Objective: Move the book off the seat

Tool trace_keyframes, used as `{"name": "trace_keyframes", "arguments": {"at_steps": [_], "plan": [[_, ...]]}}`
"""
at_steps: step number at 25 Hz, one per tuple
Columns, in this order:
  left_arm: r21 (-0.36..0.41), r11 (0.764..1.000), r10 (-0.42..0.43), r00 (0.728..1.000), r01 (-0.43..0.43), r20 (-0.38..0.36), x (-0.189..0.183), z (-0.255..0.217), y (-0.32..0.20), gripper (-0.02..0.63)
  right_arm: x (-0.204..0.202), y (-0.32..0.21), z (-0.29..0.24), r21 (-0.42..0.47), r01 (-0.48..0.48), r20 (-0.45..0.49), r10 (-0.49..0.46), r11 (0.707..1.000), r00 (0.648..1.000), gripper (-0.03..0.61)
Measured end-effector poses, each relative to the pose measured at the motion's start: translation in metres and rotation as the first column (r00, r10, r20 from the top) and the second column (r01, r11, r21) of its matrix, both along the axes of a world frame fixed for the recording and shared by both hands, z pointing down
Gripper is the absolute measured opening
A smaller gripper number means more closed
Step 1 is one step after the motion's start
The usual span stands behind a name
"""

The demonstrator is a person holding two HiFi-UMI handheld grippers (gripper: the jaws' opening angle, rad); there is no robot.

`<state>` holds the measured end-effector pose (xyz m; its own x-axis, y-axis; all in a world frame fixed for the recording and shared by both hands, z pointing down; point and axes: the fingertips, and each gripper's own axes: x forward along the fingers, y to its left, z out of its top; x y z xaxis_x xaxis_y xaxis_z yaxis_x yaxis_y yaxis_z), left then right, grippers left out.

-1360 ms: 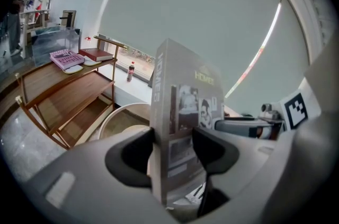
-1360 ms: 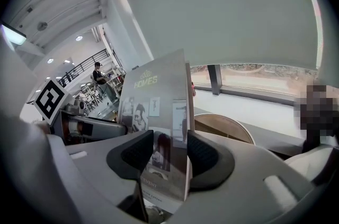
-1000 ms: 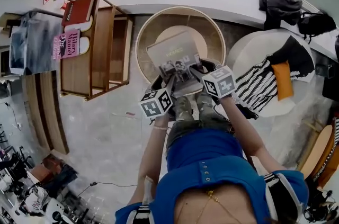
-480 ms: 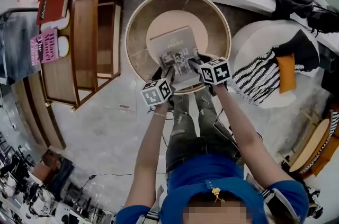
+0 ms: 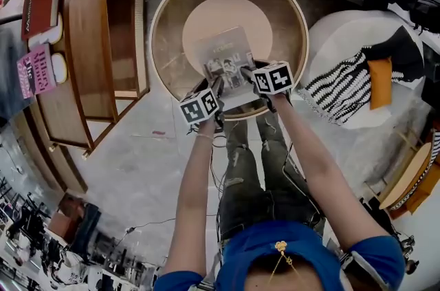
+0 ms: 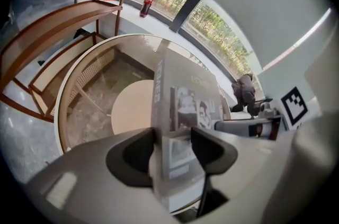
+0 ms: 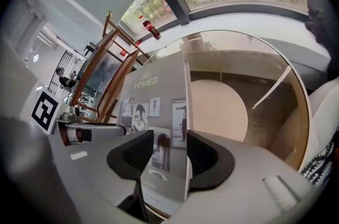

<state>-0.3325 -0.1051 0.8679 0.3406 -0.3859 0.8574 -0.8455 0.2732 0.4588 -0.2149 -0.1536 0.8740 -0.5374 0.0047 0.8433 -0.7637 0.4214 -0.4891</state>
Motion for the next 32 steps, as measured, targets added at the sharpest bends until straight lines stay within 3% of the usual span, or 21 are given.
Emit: {"name": "trace_keyframes", "arguments": {"at_steps": [9,22,27,32], "plan": [[-0.061,0.998,-0.016,1.000,0.016,-0.012,0.001,0.036,0.010,0.213,0.001,0.011,0.033,-0.017,-0.011,-0.005,0.011,1.000,1.000,0.193],[-0.069,0.998,-0.008,1.000,0.006,-0.028,0.003,0.041,0.011,0.222,0.001,0.011,0.035,0.020,0.029,-0.028,-0.028,0.999,0.999,0.210],[-0.053,0.998,-0.018,0.999,0.016,-0.032,0.003,0.041,0.011,0.225,0.003,0.011,0.037,0.001,-0.003,-0.008,0.003,1.000,1.000,0.232],[-0.052,0.998,-0.020,0.999,0.019,-0.034,0.004,0.042,0.011,0.227,0.002,0.011,0.036,0.012,0.010,-0.005,-0.010,1.000,1.000,0.212]]}}
